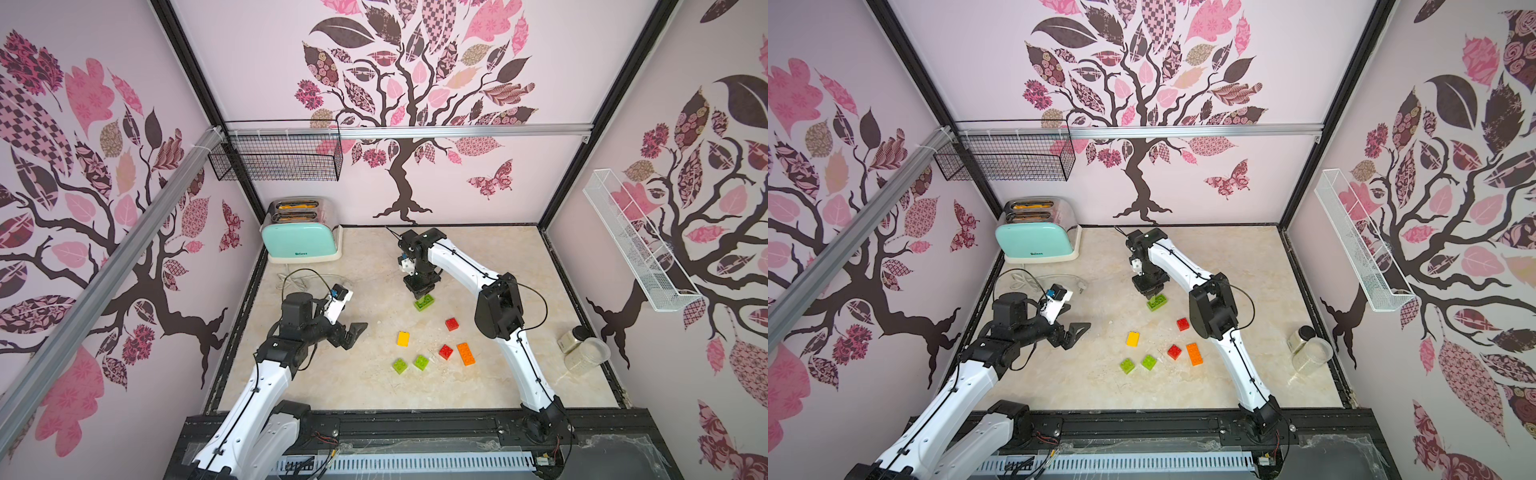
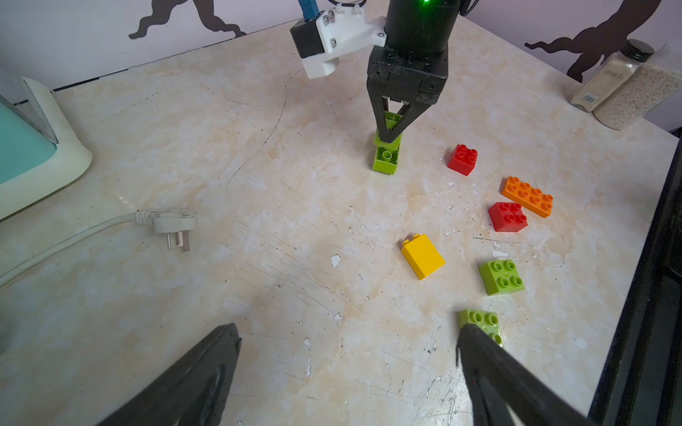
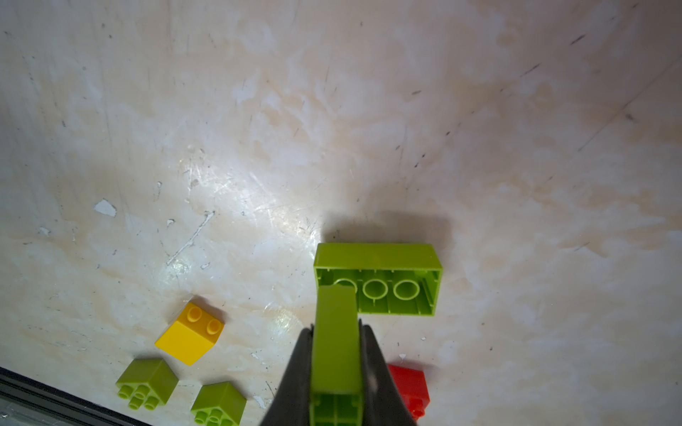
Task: Assemble a giraffe with lego
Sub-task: Assemble the lego brick with the lego brick.
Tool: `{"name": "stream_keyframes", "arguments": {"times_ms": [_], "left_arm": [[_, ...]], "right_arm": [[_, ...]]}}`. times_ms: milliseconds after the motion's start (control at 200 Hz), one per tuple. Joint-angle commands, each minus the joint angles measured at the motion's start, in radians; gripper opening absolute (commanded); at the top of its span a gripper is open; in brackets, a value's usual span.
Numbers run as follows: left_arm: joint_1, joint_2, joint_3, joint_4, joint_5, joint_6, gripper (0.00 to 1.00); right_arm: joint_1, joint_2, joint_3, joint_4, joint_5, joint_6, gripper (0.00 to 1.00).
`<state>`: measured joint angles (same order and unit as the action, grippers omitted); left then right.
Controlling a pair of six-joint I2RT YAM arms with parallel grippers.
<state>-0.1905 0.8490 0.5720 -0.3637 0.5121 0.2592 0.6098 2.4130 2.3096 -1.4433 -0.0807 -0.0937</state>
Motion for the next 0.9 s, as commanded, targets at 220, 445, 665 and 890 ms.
{"name": "stream_keyframes", "arguments": {"times_ms": [220,445,665,890], "left_arm": [[-0.002,-0.003,-0.015,0.032,-0.020,-0.001,0.98],[-0.002,-0.004,-0.018,0.035,-0.020,-0.002,0.98],[-0.003,-0.004,-0.020,0.034,-0.022,-0.001,0.98],[-0.001,-0.004,-0.023,0.038,-0.022,0.000,0.98]], "right_arm": [[-0.004,0.044,0.022,-0.006,-0.003,0.046,0.00],[-0.004,0.080,0.009,-0.006,-0.006,0.048,0.00],[-0.005,0.082,0.004,-0.009,-0.006,0.050,0.00],[-0.004,0.071,-0.001,-0.010,0.000,0.062,0.00]]}}
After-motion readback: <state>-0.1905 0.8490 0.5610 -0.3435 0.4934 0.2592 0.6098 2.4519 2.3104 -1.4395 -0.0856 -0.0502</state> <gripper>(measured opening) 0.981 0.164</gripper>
